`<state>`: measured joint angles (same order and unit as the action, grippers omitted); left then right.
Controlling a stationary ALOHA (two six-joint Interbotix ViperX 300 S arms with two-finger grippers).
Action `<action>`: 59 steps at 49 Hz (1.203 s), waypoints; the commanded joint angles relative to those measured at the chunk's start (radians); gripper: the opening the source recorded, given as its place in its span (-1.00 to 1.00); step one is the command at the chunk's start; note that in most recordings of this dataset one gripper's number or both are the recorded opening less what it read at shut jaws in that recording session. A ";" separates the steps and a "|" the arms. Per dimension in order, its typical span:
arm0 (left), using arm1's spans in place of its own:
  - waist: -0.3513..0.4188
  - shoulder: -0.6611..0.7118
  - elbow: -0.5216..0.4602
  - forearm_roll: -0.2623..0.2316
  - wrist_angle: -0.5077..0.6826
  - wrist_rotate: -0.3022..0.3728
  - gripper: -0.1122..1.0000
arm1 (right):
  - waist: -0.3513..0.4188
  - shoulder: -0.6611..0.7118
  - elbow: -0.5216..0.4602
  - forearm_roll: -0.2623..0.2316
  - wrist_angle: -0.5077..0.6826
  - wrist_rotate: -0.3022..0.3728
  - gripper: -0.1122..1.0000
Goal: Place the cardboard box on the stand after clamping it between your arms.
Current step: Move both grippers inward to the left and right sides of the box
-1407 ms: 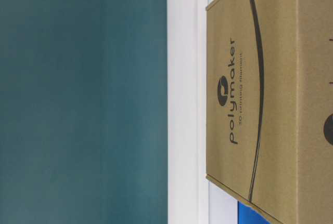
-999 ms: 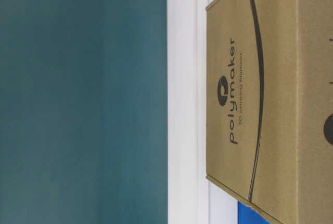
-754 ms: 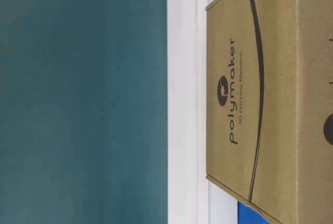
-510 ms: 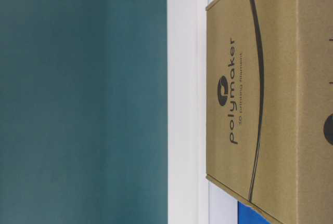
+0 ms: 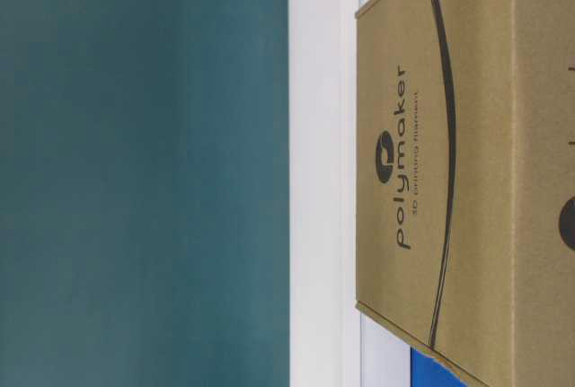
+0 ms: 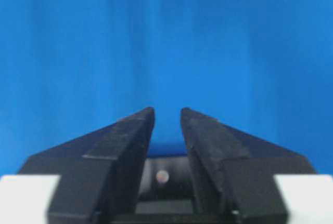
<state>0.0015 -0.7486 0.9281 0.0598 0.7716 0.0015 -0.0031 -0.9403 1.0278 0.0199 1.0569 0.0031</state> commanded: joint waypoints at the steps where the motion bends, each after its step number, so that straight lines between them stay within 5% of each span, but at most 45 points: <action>1: -0.002 0.005 0.023 0.003 -0.098 0.009 -0.80 | 0.000 0.025 0.012 -0.002 -0.072 0.005 -0.55; 8: 0.002 0.023 0.069 0.003 -0.227 0.005 -0.63 | 0.000 0.057 0.061 -0.002 -0.201 0.005 -0.16; 16: 0.006 0.069 0.109 0.002 -0.307 -0.009 0.19 | 0.000 0.115 0.109 -0.002 -0.318 0.008 0.66; 21: 0.011 0.117 0.126 0.002 -0.368 -0.020 0.66 | 0.000 0.166 0.127 -0.005 -0.400 0.008 0.95; 39: 0.023 0.362 0.127 0.002 -0.655 -0.020 0.66 | -0.015 0.416 0.121 -0.037 -0.670 0.003 0.95; 59: 0.054 0.581 0.003 0.002 -0.762 -0.006 0.66 | -0.031 0.715 0.021 -0.037 -0.899 0.003 0.95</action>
<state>0.0491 -0.1948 0.9695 0.0598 0.0291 -0.0061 -0.0276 -0.2700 1.0907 -0.0153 0.1979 0.0031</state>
